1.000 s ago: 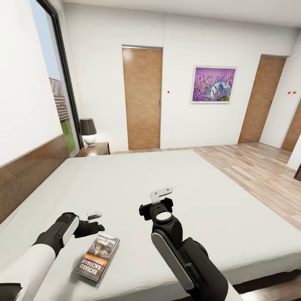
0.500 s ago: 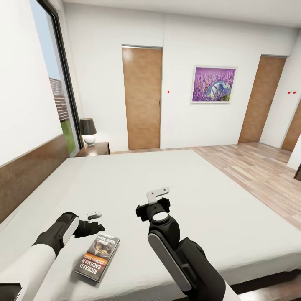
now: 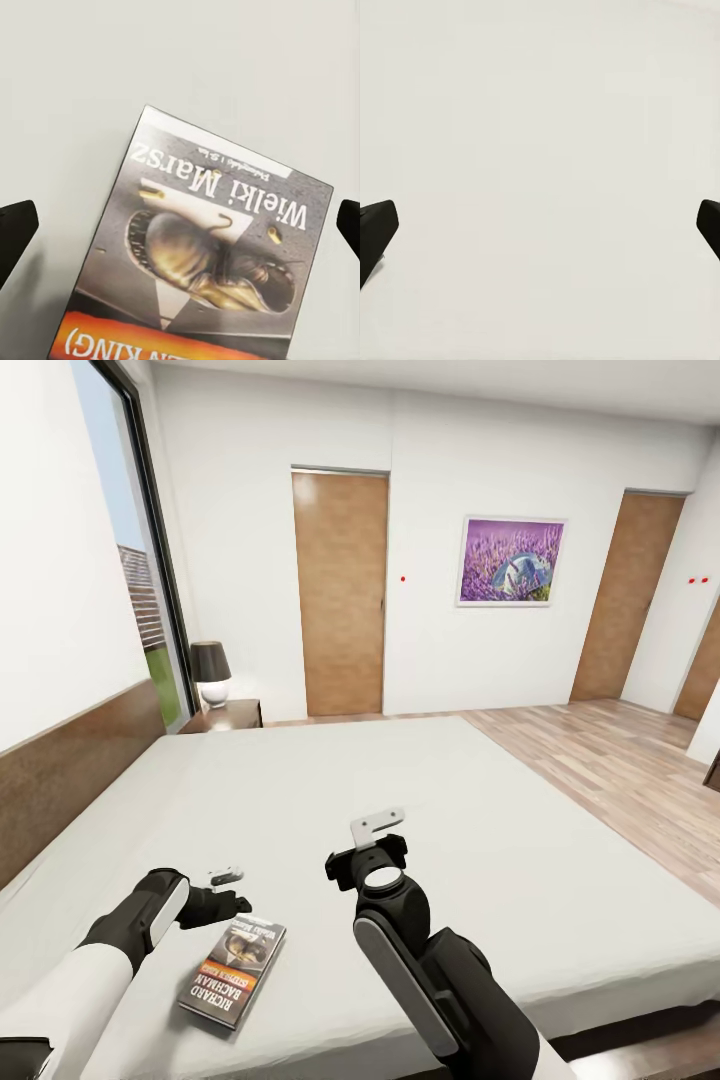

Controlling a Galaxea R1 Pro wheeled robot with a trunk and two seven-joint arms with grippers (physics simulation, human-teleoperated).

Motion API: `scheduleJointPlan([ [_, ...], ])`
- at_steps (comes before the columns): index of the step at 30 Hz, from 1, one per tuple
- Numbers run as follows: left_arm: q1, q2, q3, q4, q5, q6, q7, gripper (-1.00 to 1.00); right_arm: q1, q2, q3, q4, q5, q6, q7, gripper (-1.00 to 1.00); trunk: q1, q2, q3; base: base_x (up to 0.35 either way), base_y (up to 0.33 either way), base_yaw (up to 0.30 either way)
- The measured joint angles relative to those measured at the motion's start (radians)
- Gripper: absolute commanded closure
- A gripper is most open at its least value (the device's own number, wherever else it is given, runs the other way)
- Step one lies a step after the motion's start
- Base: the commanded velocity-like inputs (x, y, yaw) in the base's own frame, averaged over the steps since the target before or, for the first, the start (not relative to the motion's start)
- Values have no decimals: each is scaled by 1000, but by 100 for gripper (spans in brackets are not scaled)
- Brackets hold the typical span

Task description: In the bedroom, move the book from the bed onto either nightstand, and place the two sandals side by side next to the bed.

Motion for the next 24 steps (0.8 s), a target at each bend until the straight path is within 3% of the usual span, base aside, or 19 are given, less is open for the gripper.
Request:
scheduleJointPlan([
  [5,0,0,0,0,0,0,-3,-100,0,0,0,0,0,1,0,-100,0,0,0,0,0,0],
  [13,0,0,0,0,0,0,-4,-100,0,0,0,0,0,2,0,-100,31,-56,-25,0,0,0],
  [24,0,0,-1,0,0,0,-5,-100,0,0,0,0,0,3,0,-100,31,-56,-25,0,0,0],
])
